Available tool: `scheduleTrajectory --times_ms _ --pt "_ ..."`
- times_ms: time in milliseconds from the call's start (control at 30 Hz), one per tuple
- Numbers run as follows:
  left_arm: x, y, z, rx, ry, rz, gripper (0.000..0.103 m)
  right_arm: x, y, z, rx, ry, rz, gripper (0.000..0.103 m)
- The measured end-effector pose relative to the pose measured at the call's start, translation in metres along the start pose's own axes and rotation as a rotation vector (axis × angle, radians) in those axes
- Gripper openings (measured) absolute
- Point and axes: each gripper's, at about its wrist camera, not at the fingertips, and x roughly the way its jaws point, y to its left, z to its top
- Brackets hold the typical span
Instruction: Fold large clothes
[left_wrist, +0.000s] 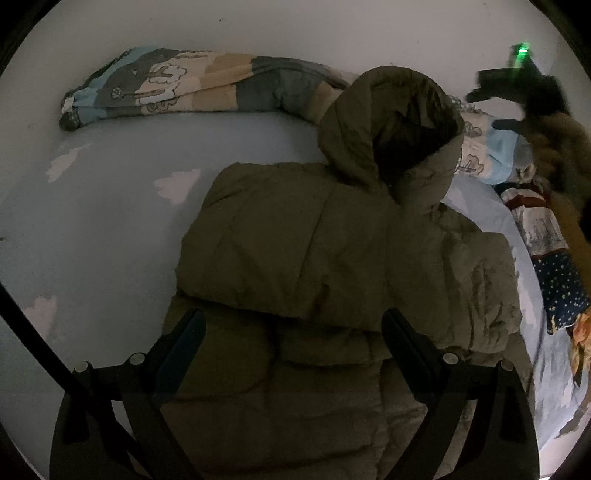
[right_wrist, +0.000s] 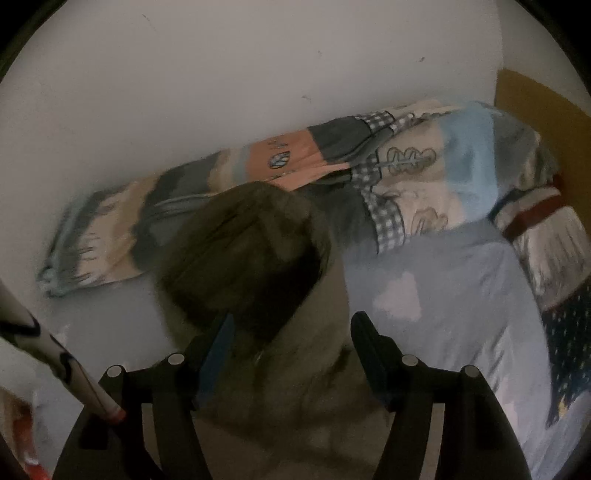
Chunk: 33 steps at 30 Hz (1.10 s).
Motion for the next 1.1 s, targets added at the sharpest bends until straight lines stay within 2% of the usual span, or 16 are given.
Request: scheduleTrajectory --times_ms 167,267,300,333,367,400,467,633,800,967,1100 --pt "0.004 0.006 0.003 -0.003 -0.005 0.014 0.096 0.065 -0.006 0.03 0.017 0.0 -0.096 0.07" --pt "0.01 0.011 0.004 -0.038 0.023 -0.012 0.096 0.094 -0.009 0.034 0.014 0.002 -0.139 0.07" --pt "0.012 0.011 0.004 -0.044 0.029 -0.016 0.096 0.103 -0.009 0.033 0.001 0.006 -0.178 0.053" --pt "0.013 0.01 0.004 -0.041 0.028 -0.009 0.096 0.109 -0.008 0.032 -0.008 0.005 -0.195 0.01" --pt "0.012 0.008 0.005 -0.033 0.024 -0.001 0.096 0.116 -0.008 0.028 -0.017 0.025 -0.176 0.006" --pt "0.011 0.006 0.005 -0.019 0.019 0.008 0.096 0.117 -0.01 0.024 -0.015 0.024 -0.178 0.006" --pt "0.007 0.004 0.005 -0.011 0.007 0.008 0.096 0.097 -0.014 0.015 0.0 -0.06 -0.161 0.006" --pt "-0.006 0.007 0.005 -0.026 -0.007 -0.045 0.096 0.031 -0.02 -0.009 0.001 -0.135 -0.085 0.006" --pt "-0.02 0.017 0.01 -0.042 -0.054 -0.024 0.096 -0.047 -0.027 -0.061 -0.005 -0.168 0.004 0.006" --pt "-0.023 0.033 0.013 -0.119 -0.051 -0.061 0.096 -0.11 -0.038 -0.149 0.012 -0.161 0.056 0.006" --pt "-0.021 0.03 0.013 -0.116 -0.046 -0.057 0.096 -0.103 -0.052 -0.235 0.083 -0.065 0.025 0.006"
